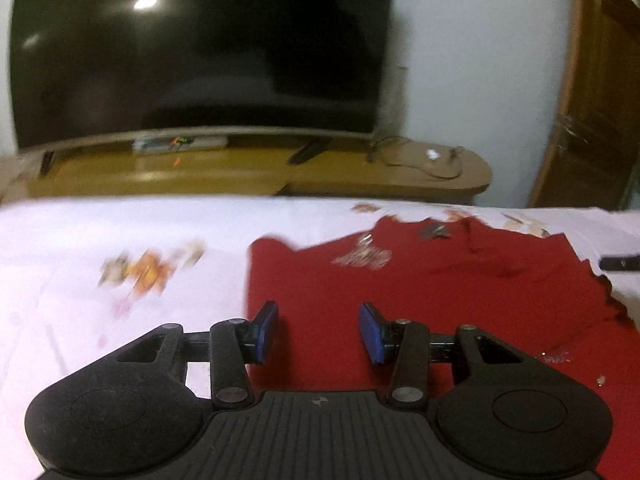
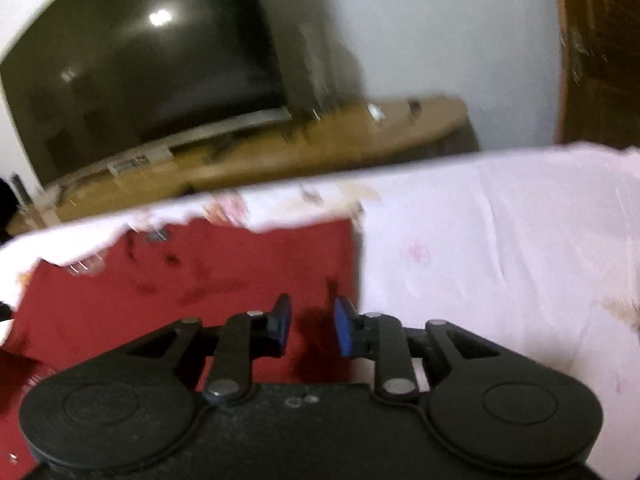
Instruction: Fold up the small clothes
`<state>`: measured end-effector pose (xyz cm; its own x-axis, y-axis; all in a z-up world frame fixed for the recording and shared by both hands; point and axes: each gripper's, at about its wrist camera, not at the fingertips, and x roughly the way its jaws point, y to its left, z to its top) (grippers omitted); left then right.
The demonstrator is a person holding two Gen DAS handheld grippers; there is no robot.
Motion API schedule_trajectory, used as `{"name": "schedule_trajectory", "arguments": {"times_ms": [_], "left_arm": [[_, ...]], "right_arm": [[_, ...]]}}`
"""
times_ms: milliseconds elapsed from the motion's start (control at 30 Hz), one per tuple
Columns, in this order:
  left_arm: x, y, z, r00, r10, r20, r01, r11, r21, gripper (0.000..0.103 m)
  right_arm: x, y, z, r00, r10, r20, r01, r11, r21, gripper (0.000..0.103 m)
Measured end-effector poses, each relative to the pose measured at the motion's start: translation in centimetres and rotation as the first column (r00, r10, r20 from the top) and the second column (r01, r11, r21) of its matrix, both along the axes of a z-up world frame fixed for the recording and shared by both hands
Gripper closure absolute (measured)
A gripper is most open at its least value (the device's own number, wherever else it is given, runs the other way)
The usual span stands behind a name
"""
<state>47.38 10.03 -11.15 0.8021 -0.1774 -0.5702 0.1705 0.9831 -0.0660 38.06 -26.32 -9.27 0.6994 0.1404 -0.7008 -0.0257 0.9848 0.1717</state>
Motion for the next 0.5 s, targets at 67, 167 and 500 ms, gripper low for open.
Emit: {"name": "schedule_trajectory", "arguments": {"times_ms": [67, 167, 500], "left_arm": [[1.4, -0.9, -0.8, 1.0, -0.013, -0.025, 0.014, 1.0, 0.007, 0.059], [3.0, -1.8, -3.5, 0.996, -0.014, -0.084, 0.019, 0.998, 0.061, 0.059], [3.9, -4.1, -1.7, 0.998, -0.01, -0.055, 0.016, 0.994, 0.112, 0.059]], "right_arm": [[0.5, 0.9, -0.1, 0.999, 0.045, 0.01, -0.045, 0.999, -0.016, 0.078], [2.3, 2.3, -2.7, 0.993, 0.064, -0.103, -0.076, 0.989, -0.123, 0.082], [1.3, 3.5, -0.6, 0.996, 0.086, -0.002, -0.085, 0.984, -0.158, 0.076]]}}
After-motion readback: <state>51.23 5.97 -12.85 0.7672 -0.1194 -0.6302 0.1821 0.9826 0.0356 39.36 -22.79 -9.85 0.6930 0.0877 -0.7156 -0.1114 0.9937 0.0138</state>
